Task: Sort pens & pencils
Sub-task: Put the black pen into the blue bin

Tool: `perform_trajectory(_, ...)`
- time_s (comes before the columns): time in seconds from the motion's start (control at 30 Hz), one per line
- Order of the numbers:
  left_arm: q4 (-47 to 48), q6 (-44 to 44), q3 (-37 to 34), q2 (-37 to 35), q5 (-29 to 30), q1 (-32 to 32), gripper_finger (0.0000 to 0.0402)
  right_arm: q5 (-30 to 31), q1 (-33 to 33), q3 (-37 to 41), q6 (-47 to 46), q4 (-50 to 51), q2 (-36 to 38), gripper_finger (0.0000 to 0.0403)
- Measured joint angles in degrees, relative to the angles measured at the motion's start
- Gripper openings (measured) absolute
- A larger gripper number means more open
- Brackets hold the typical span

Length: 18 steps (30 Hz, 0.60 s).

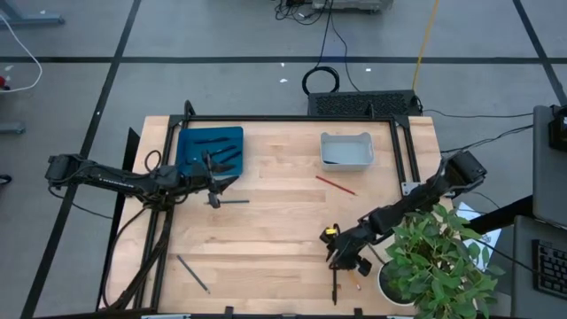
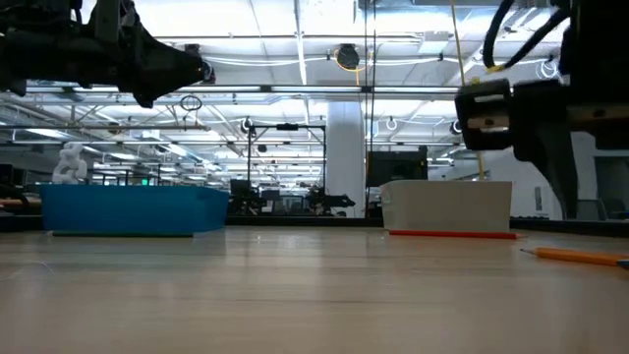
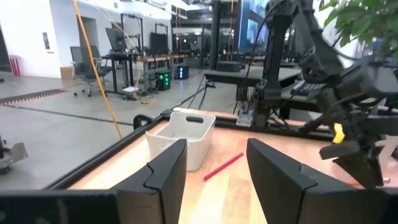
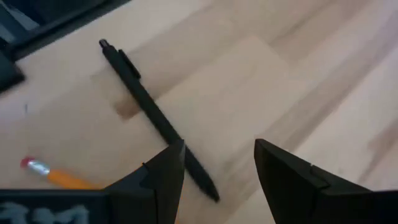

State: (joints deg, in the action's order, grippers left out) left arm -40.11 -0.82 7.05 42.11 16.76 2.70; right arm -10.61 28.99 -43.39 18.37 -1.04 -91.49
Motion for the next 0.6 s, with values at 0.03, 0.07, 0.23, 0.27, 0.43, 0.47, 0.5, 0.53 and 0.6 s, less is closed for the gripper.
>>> perform_trajectory(0.03, 0.16, -0.44, 0.00, 0.00, 0.06, 0.00, 0.0172, -0.03, 0.00, -0.73, 0.21, 2.22, -0.70, 0.0183)
perform_trajectory(0.07, 0.37, -0.99, 0.00, 0.00, 0.08, 0.00, 0.0172, -0.01, -0.04, -1.18, 0.32, 4.15, -1.42, 0.0183)
perform_trajectory(0.23, 1.33, -1.29, 0.00, 0.00, 0.13, 0.00, 0.0173, -0.11, 0.17, -1.86, 0.35, 4.56, -3.36, 0.0183)
perform_trajectory(0.27, 1.43, -1.26, 0.00, 0.00, 0.13, 0.00, 0.0172, -0.11, 0.28, -1.86, 0.35, 4.47, -3.81, 0.0183)
perform_trajectory(0.43, 1.39, -1.18, 0.00, 0.00, 0.43, 0.00, 0.0173, -0.63, 0.47, -1.89, 1.13, 3.41, -4.91, 0.0182)
perform_trajectory(0.47, 1.35, -1.16, 0.00, -0.02, 0.52, 0.00, 0.0172, -0.77, 0.57, -1.89, 1.74, 3.49, -4.91, 0.0181)
perform_trajectory(0.5, 1.41, -1.03, 0.00, 0.00, 0.65, 0.00, 0.0172, -1.13, 0.59, -1.89, 2.53, 3.61, -4.92, 0.0177)
perform_trajectory(0.53, 1.40, -0.98, 0.00, 0.00, 0.81, 0.00, 0.0173, -1.46, 0.59, -1.89, 2.76, 3.65, -4.94, 0.0171)
perform_trajectory(0.6, 1.39, -0.96, 0.00, 0.00, 1.36, 0.00, 0.0172, -1.56, 0.61, -1.89, 2.85, 3.81, -4.96, 0.0153)
